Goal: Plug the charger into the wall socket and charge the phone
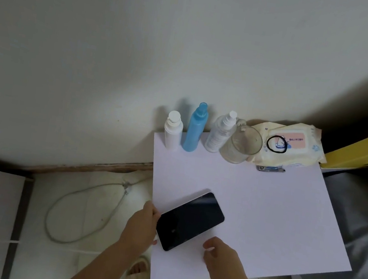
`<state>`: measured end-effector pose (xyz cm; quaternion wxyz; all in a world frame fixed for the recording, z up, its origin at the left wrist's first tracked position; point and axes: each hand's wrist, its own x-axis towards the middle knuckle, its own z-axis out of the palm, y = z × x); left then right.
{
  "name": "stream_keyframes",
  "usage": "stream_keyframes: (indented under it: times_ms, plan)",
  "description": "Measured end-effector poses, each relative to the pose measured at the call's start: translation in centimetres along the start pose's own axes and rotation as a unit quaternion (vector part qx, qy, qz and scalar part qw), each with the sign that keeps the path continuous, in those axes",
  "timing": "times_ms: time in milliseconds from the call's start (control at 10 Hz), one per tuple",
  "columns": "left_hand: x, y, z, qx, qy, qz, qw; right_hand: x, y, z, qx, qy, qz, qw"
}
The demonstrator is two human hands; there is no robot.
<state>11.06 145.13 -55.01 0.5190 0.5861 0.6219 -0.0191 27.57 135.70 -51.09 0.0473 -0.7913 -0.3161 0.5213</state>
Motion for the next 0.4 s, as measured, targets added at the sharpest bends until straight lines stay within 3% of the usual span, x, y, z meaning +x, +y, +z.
stream_keyframes:
  times_ms: [100,400]
  plan:
    - [-0.3,0.2,0.8,0.101,0.040,0.021,0.994,-0.3,-0.4,0.1,-0.054,0.011,-0.039,0.998]
    - [-1.5,1.6,0.0,0.191,0.100,0.016,0.976,-1.7,-1.4,-0.9,-0.071,0.011,-0.061,0.996]
